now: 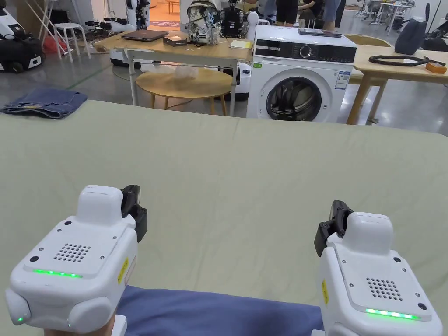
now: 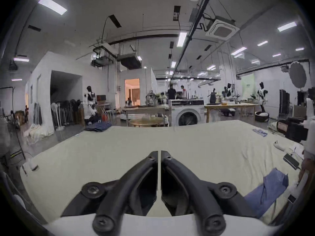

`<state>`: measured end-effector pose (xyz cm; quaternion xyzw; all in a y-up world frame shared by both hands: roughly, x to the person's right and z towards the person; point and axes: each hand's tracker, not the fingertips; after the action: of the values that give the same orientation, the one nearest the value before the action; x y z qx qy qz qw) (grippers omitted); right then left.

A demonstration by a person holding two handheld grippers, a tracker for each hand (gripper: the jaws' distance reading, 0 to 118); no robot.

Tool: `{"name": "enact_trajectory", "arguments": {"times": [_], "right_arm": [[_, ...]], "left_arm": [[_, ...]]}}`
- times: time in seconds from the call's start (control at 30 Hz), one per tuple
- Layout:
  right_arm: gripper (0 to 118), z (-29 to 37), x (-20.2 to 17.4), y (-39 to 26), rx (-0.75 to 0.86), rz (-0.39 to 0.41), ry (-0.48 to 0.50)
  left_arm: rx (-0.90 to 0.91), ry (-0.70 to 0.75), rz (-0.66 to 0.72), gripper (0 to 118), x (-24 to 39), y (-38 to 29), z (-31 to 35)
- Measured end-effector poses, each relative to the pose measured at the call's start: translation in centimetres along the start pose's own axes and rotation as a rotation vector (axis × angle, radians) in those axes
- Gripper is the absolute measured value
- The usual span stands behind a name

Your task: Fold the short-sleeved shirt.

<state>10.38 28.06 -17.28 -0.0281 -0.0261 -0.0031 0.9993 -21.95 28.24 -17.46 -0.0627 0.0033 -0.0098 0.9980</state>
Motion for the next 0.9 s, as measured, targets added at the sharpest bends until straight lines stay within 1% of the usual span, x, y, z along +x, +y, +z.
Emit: {"name": "enact_trajectory", "arguments": {"times": [0.13, 0.23, 0.33, 0.5, 0.6, 0.63, 0.67, 0.7, 0.73, 0.77, 0.8, 0.83, 0.87, 0.9], "right_arm": [[0, -0.2, -0.1, 0.3, -0.004, 0.000, -0.004], [0, -0.4, 0.0, 0.2, 0.000, 0.008, -0.002], [0, -0.7, 0.0, 0.0, -0.010, 0.024, 0.012], [0, -1.3, -0.1, -1.0, -0.051, 0.041, 0.025], [0, -1.5, 0.0, -1.6, -0.075, 0.041, 0.029], [0, -1.5, 0.0, -1.9, -0.086, 0.044, 0.030], [0, -1.6, 0.0, -2.1, -0.094, 0.045, 0.030], [0, -1.7, 0.0, -2.3, -0.102, 0.044, 0.033], [0, -1.7, 0.0, -2.5, -0.109, 0.045, 0.036], [0, -1.7, 0.0, -2.6, -0.118, 0.048, 0.036], [0, -1.7, 0.1, -2.8, -0.124, 0.049, 0.035], [0, -1.8, 0.2, -3.0, -0.130, 0.048, 0.035], [0, -1.7, 0.2, -3.0, -0.136, 0.046, 0.036], [0, -1.7, 0.3, -3.1, -0.140, 0.046, 0.035]], "left_arm": [[-0.069, -0.001, 0.033, 0, -2.3, 0.1, 0.2], [-0.188, -0.015, 0.072, 0, -5.0, -0.5, 0.5], [-0.345, -0.061, 0.181, 0, -8.7, -1.8, 0.8], [-0.615, -0.163, 0.294, 0, -16.0, -5.8, -0.6], [-0.753, -0.262, 0.448, 0, -19.3, -8.4, -1.4], [-0.792, -0.311, 0.523, 0, -20.5, -9.5, -1.8], [-0.819, -0.349, 0.577, 0, -19.7, -9.5, -1.1], [-0.842, -0.373, 0.629, 0, -20.2, -10.2, -1.2], [-0.866, -0.393, 0.666, 10, -20.7, -10.8, -1.4], [-0.884, -0.422, 0.698, 32, -21.0, -11.5, -1.6], [-0.881, -0.462, 0.734, 50, -21.4, -12.0, -1.7], [-0.906, -0.506, 0.789, 50, -21.6, -12.7, -2.0], [-0.925, -0.534, 0.828, 58, -21.5, -13.3, -2.2], [-0.952, -0.549, 0.835, 72, -21.4, -13.8, -2.6]]}}
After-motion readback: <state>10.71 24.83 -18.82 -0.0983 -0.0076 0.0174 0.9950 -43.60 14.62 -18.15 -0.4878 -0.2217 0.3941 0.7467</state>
